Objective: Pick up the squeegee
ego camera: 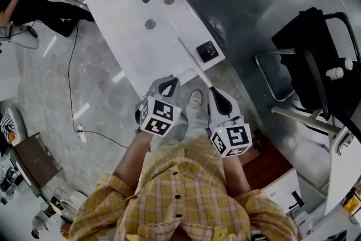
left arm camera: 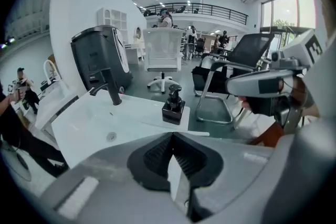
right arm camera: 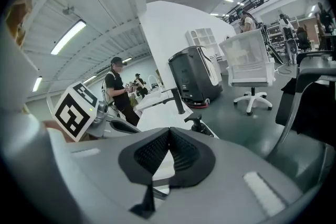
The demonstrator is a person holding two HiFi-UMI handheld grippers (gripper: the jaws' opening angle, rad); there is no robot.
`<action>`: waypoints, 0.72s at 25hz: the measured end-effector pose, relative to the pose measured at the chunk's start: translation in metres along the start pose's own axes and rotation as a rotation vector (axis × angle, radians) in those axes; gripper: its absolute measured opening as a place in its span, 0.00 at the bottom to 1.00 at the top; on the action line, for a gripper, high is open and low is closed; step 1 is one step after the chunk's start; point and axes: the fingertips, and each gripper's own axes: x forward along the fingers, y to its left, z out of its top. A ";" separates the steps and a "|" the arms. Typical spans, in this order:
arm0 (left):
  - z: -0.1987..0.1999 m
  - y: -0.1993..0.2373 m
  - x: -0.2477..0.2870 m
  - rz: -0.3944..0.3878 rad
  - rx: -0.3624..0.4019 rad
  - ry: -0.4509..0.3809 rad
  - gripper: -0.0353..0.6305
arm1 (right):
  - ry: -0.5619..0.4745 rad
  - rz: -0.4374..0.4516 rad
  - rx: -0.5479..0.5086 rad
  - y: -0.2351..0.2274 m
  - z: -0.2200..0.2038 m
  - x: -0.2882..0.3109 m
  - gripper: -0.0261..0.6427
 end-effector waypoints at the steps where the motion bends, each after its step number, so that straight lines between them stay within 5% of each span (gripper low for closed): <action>1: -0.001 0.000 0.005 -0.010 0.018 0.017 0.06 | 0.002 -0.002 0.000 -0.001 -0.001 0.001 0.03; 18: -0.021 0.004 0.056 -0.052 0.180 0.205 0.17 | 0.025 -0.006 0.006 -0.011 -0.004 0.014 0.03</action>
